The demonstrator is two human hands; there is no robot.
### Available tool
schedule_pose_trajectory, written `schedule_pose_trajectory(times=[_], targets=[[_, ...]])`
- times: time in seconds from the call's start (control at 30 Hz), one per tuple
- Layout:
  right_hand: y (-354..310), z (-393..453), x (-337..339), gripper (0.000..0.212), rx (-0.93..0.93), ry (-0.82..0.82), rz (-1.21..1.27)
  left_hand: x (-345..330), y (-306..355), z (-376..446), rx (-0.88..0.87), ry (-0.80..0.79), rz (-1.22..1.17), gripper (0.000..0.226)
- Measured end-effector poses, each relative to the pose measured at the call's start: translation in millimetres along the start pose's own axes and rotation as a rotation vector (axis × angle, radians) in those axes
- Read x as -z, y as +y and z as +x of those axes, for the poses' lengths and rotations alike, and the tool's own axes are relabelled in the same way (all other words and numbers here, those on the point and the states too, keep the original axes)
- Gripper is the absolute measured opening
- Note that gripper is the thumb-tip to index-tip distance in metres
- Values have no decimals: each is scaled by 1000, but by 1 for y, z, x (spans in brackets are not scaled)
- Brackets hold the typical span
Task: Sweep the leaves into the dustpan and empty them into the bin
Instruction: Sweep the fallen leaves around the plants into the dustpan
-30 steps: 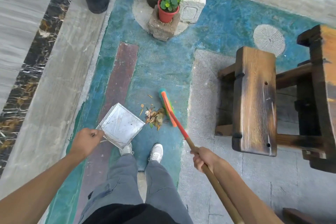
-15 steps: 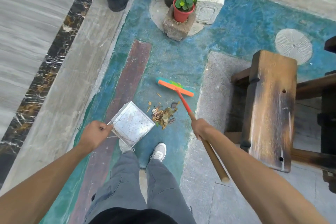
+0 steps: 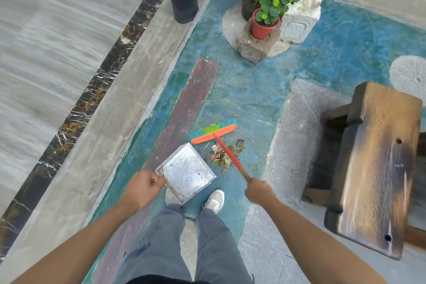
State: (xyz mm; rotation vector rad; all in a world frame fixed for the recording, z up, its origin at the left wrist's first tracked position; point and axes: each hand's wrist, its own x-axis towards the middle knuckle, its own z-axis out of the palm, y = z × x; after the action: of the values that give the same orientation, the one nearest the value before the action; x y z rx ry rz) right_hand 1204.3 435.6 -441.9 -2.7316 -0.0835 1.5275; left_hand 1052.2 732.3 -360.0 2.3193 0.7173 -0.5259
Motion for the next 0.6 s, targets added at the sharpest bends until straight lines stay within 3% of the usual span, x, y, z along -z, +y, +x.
schedule_pose_trajectory(times=[0.37,0.6], targets=[[89,-38,-18,35,-108,22,-71,-12,-46,-26,14,-12,-4,53],[87,-93,-28,38,-193,27,506,-25,-58,-15,-17,-17,-54,52]])
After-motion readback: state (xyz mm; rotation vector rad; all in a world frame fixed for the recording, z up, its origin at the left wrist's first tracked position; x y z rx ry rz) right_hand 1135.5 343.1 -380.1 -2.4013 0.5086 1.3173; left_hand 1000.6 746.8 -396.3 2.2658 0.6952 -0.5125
